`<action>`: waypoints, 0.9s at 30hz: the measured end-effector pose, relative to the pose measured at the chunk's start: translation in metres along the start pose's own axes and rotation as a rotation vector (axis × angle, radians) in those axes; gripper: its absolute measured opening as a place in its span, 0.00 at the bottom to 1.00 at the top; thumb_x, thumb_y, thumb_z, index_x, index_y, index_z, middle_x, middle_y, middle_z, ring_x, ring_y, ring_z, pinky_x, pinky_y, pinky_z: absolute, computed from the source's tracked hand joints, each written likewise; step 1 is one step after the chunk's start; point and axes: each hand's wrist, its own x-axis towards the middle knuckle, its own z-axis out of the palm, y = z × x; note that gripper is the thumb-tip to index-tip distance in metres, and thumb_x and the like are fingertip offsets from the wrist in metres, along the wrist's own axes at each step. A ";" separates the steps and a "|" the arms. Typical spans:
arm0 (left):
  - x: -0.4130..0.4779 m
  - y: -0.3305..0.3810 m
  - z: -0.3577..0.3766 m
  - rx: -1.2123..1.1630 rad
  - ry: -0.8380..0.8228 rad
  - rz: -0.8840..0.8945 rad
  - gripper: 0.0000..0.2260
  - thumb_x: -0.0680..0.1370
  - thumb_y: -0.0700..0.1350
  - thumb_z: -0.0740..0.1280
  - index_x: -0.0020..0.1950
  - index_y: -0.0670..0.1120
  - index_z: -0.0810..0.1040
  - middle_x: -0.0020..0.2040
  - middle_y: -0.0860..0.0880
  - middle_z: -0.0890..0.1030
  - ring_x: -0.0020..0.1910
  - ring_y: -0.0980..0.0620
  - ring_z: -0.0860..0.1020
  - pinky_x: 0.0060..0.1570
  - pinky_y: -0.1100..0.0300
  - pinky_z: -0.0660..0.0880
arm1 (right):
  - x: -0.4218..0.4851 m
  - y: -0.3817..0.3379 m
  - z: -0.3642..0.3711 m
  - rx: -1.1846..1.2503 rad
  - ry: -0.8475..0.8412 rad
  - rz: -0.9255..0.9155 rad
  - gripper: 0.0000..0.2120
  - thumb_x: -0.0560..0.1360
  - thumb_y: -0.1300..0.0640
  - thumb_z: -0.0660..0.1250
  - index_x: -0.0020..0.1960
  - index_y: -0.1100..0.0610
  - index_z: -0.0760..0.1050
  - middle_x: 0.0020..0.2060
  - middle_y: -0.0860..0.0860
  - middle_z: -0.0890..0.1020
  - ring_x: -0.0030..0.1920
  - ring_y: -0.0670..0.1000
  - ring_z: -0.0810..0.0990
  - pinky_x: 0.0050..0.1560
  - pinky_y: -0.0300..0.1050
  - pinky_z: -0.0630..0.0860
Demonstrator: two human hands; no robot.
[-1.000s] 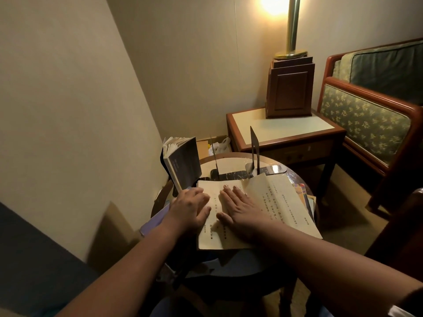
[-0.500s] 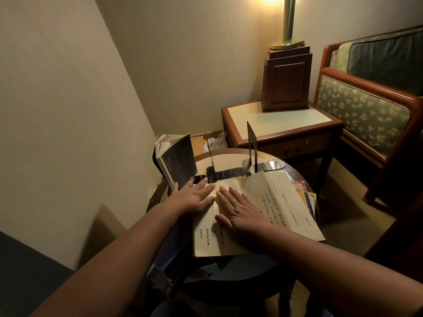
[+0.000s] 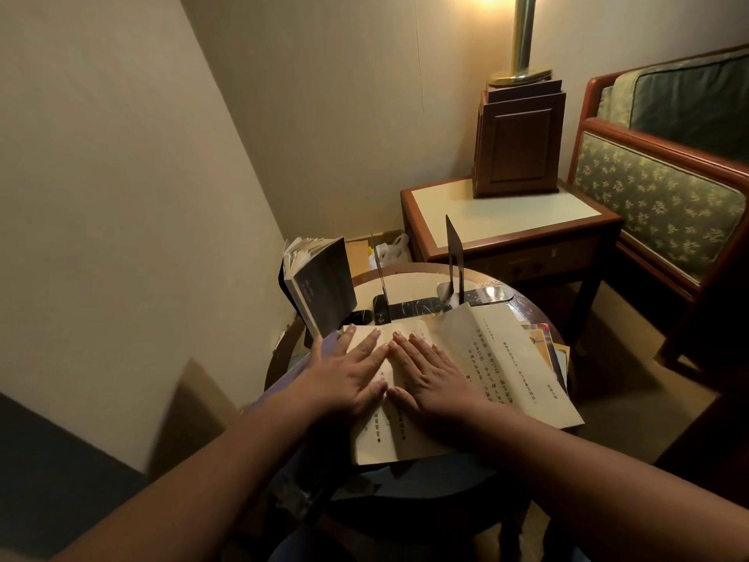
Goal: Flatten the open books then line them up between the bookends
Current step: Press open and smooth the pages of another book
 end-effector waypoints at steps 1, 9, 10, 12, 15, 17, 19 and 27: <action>-0.010 0.005 0.003 0.007 -0.003 0.019 0.34 0.72 0.71 0.33 0.76 0.61 0.34 0.77 0.56 0.31 0.75 0.47 0.30 0.69 0.34 0.32 | 0.000 0.001 -0.001 0.001 -0.003 -0.005 0.45 0.66 0.25 0.26 0.75 0.49 0.27 0.74 0.46 0.29 0.76 0.49 0.29 0.77 0.49 0.34; -0.060 0.034 0.029 0.044 0.009 0.007 0.38 0.67 0.69 0.26 0.75 0.56 0.30 0.75 0.56 0.27 0.74 0.48 0.26 0.69 0.38 0.31 | -0.005 -0.005 -0.005 0.020 -0.011 0.017 0.44 0.69 0.27 0.31 0.78 0.49 0.30 0.75 0.45 0.30 0.75 0.47 0.28 0.76 0.49 0.33; -0.059 0.033 0.028 0.035 0.009 0.002 0.38 0.67 0.69 0.26 0.76 0.56 0.30 0.75 0.56 0.27 0.74 0.49 0.26 0.69 0.38 0.31 | -0.005 -0.006 -0.006 0.022 -0.015 0.019 0.45 0.68 0.27 0.31 0.78 0.50 0.30 0.75 0.45 0.30 0.75 0.48 0.28 0.76 0.49 0.33; -0.054 0.031 0.023 0.003 0.008 -0.009 0.39 0.67 0.69 0.26 0.76 0.56 0.31 0.76 0.57 0.28 0.75 0.51 0.28 0.69 0.38 0.31 | -0.005 -0.006 -0.007 0.029 -0.020 0.022 0.46 0.67 0.26 0.30 0.78 0.50 0.30 0.75 0.45 0.30 0.75 0.48 0.28 0.76 0.49 0.33; -0.037 0.023 0.015 -0.038 -0.001 -0.067 0.36 0.73 0.69 0.32 0.78 0.56 0.34 0.77 0.56 0.31 0.76 0.52 0.30 0.70 0.37 0.32 | -0.004 -0.004 -0.006 0.010 -0.023 0.025 0.46 0.66 0.26 0.28 0.77 0.50 0.29 0.75 0.45 0.29 0.76 0.48 0.29 0.75 0.48 0.32; -0.019 0.012 0.011 -0.097 0.007 -0.130 0.30 0.81 0.64 0.41 0.79 0.54 0.36 0.79 0.55 0.34 0.77 0.51 0.34 0.71 0.35 0.34 | -0.003 -0.003 -0.005 0.004 -0.023 0.027 0.45 0.65 0.26 0.28 0.75 0.50 0.27 0.74 0.45 0.29 0.75 0.48 0.29 0.74 0.46 0.31; 0.002 0.001 0.010 -0.173 0.024 -0.197 0.30 0.82 0.63 0.44 0.80 0.54 0.38 0.80 0.54 0.37 0.79 0.49 0.37 0.72 0.34 0.37 | -0.003 -0.002 -0.005 0.006 -0.023 0.025 0.46 0.64 0.25 0.26 0.75 0.50 0.27 0.73 0.45 0.28 0.75 0.48 0.28 0.73 0.46 0.31; 0.025 -0.013 0.023 -0.230 0.141 -0.199 0.37 0.74 0.71 0.39 0.80 0.56 0.42 0.81 0.55 0.40 0.79 0.48 0.39 0.72 0.35 0.40 | -0.008 -0.001 -0.009 0.064 0.034 0.031 0.49 0.64 0.24 0.28 0.79 0.48 0.35 0.78 0.46 0.36 0.76 0.47 0.32 0.75 0.46 0.35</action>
